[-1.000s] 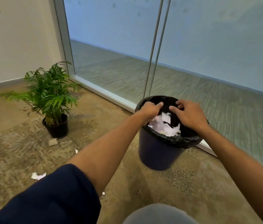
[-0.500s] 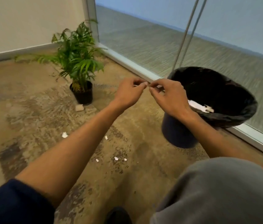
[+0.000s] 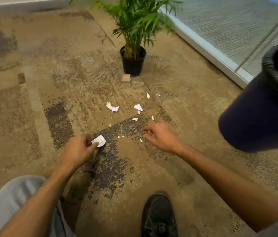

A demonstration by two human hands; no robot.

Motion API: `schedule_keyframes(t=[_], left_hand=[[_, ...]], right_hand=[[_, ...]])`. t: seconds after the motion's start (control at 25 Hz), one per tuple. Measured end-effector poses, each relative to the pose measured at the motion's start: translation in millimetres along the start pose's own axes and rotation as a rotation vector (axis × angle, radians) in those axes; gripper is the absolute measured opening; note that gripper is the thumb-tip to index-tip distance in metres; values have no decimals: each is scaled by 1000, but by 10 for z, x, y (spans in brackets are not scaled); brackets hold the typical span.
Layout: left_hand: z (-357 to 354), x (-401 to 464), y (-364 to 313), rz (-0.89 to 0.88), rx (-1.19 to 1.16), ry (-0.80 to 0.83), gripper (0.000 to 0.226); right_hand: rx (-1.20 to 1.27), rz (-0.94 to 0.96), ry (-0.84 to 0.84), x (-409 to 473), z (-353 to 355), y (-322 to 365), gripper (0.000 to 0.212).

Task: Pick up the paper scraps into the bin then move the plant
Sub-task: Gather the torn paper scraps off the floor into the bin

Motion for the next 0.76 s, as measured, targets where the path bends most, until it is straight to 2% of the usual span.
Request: schedule_keyframes(t=[0.08,0.16,0.4,0.52,0.68,0.76], left_hand=[[-195,63,-11,-28,113,66,30],[-271,150,-79,-31,172,64,37],[-395,225,-291,-101,196,15,14],[-437,221,-388,-133,189,23,11],[-500,210,-541,-201,171,26,18],[-504,202,-590,-218,157,8,18]], right_hand=[[-28,7,69,33,-283,6,28],[-54,-16,68,35,-417,-45,30],[-141,-22,-31,35,-473,-81,23],[-111,-31,-58,29,-450,-59,20],[75,-190,-267,-216,-107,-330,10],[138,-287,-311,-435,30,-590,10]])
Point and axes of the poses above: each hand's wrist, its own x-axis towards the middle knuckle, its own z-axis out of the back of the hand, y = z × x, the point moved 10 cm from there along x, towards the middle knuckle, and after that the axes turned 6 degrees about z, right-handed, at the moved point
